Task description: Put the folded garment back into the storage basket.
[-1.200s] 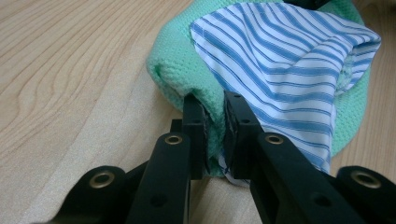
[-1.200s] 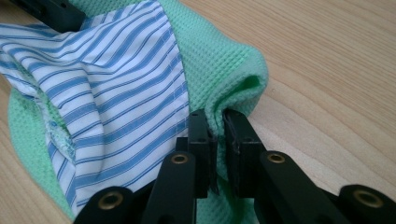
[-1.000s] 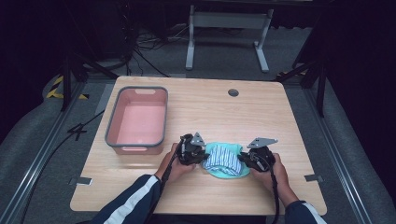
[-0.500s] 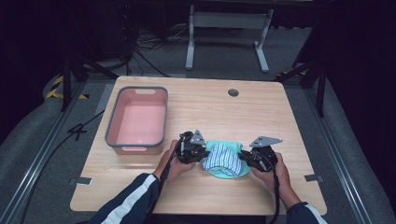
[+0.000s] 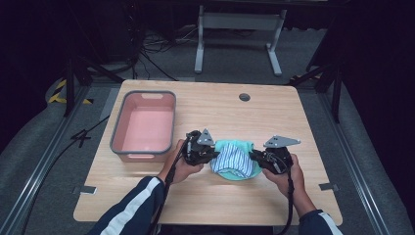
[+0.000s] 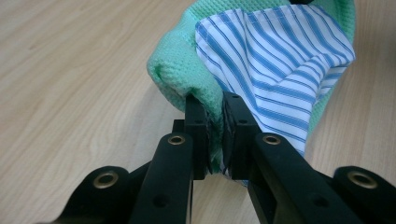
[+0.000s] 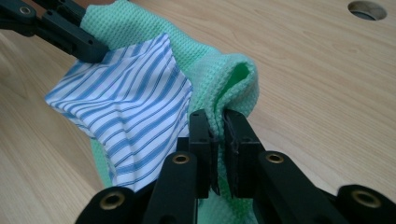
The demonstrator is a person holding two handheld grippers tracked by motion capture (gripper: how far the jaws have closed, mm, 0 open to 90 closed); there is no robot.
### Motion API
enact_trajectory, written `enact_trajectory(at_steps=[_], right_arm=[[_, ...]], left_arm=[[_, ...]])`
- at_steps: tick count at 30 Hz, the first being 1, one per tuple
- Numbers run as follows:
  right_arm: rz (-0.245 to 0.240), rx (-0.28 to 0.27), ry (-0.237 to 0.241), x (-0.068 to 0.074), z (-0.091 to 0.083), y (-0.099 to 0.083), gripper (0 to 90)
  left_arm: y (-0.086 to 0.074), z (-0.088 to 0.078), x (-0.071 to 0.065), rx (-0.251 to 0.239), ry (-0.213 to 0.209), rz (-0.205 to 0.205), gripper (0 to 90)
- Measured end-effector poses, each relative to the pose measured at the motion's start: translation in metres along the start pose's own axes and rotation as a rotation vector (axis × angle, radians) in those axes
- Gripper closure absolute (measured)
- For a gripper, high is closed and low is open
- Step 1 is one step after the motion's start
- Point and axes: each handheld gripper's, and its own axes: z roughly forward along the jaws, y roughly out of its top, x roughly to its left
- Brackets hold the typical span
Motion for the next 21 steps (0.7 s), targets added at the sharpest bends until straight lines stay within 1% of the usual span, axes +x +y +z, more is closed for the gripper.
enact_trajectory(at_steps=[3,6,7,9,10,11,12,14,15,17,18,19,21], right_arm=[[0.014,-0.018,0.008,0.002,0.002,0.009,82.5],[-0.001,-0.025,0.017,0.009,0.004,0.018,82.5],[0.003,-0.029,0.02,0.01,0.004,0.02,82.5],[-0.009,-0.036,0.018,0.013,0.003,0.024,82.5],[-0.009,-0.036,0.018,0.013,0.003,0.024,82.5],[-0.001,-0.046,0.027,0.014,0.002,0.027,82.4],[0.0,-0.046,0.028,0.014,0.002,0.028,82.4],[-0.008,-0.051,0.03,0.016,0.002,0.03,82.4],[0.0,-0.051,0.034,0.017,0.002,0.031,82.4],[-0.008,-0.054,0.038,0.02,0.004,0.035,82.4],[-0.017,-0.055,0.037,0.021,0.005,0.037,82.4],[-0.017,-0.055,0.037,0.021,0.005,0.037,82.4],[-0.028,-0.06,0.037,0.024,0.008,0.044,82.3]], left_arm=[[0.001,-0.007,0.003,-0.022,0.008,-0.015,82.1],[0.003,-0.015,0.005,-0.024,0.037,0.004,82.1],[0.003,-0.019,0.006,-0.04,0.046,-0.004,82.1],[0.003,-0.027,0.009,-0.055,0.063,-0.007,82.0],[0.003,-0.027,0.009,-0.055,0.063,-0.007,82.0],[0.004,-0.032,0.011,-0.072,0.066,-0.021,82.1],[0.004,-0.035,0.012,-0.073,0.07,-0.016,82.1],[0.004,-0.04,0.013,-0.086,0.069,-0.021,82.1],[0.004,-0.043,0.014,-0.086,0.079,-0.017,82.1],[0.004,-0.048,0.016,-0.093,0.08,-0.026,82.1],[0.004,-0.048,0.016,-0.093,0.08,-0.026,82.2],[0.004,-0.05,0.017,-0.094,0.086,-0.027,82.2],[0.004,-0.056,0.02,-0.104,0.096,-0.035,82.1]])
